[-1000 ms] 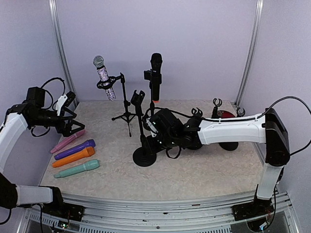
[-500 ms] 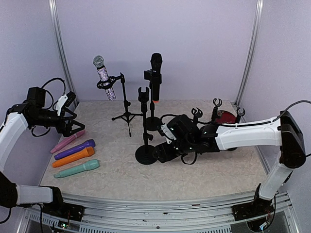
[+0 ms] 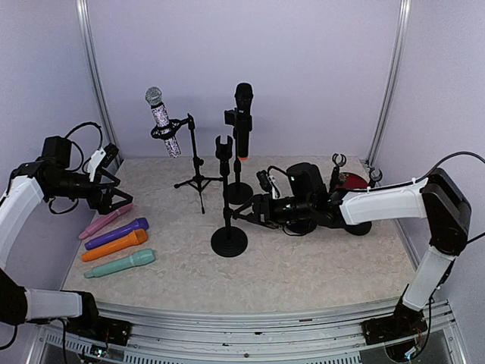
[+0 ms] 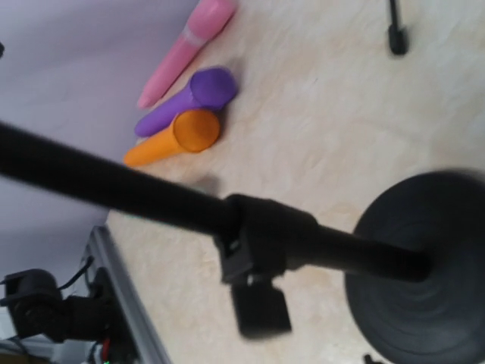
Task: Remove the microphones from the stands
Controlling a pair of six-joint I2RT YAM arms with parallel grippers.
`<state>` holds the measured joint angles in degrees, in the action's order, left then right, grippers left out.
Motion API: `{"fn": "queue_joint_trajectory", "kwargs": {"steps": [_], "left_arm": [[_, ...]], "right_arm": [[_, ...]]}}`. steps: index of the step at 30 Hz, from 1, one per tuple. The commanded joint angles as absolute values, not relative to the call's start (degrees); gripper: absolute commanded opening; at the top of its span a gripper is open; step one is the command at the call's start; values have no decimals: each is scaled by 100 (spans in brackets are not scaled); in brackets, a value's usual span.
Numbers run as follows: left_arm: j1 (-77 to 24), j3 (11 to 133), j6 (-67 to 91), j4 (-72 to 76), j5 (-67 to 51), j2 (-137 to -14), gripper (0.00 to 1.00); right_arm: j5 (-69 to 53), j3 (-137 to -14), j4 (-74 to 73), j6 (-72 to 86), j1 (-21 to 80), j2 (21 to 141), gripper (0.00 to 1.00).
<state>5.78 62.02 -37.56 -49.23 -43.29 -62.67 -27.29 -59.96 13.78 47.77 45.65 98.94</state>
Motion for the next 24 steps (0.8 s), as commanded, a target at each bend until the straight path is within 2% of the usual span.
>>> {"fn": "queue_joint_trajectory", "kwargs": {"steps": [1,10,15,24], "left_arm": [[539,6259,-3790,-5026,-4455,-6185,99],[514,6253,-3832,-5078,-4458,-6227,98],[492,6282,-3832,-5116,-4459,-6264,98],[467,6246,-3836,-5167,-4459,-6233,98]], "right_arm": [[-3534,-6374,2000,5236,4421,10363,62],[-4240,-6794,2553,5509,4228,11060,41],[-4395,-6759,2727,5578,4214,11148,25],[-4556,-6274,3159,5686,4192,11039,22]]}}
